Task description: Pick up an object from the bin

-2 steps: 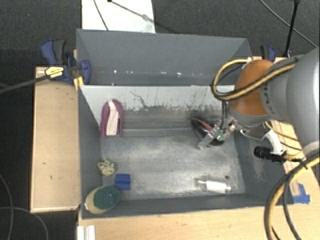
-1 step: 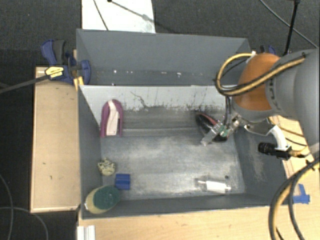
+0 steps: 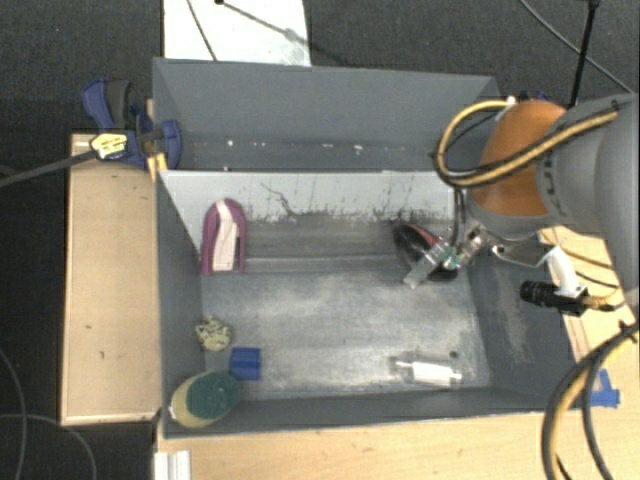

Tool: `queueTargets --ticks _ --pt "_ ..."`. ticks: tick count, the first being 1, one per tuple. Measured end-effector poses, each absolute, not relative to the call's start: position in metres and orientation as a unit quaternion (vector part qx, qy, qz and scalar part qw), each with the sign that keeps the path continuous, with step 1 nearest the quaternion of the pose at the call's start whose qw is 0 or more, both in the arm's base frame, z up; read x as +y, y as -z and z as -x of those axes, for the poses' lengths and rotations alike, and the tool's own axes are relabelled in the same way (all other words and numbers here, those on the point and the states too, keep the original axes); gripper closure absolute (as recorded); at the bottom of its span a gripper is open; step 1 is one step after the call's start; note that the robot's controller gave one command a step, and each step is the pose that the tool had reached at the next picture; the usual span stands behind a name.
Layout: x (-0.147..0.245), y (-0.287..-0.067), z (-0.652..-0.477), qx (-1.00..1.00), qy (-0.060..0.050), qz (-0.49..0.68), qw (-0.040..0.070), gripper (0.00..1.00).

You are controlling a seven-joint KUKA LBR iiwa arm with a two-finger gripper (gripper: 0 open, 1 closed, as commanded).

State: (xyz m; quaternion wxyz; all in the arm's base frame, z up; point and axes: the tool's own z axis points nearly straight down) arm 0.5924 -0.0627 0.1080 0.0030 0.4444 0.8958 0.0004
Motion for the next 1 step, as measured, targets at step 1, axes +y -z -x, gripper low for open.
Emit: queueTargets --ticks 1 --pt "-0.0632 -0.1601 -0.5939 0.897 -0.001 -0.441 0.003 1.0"
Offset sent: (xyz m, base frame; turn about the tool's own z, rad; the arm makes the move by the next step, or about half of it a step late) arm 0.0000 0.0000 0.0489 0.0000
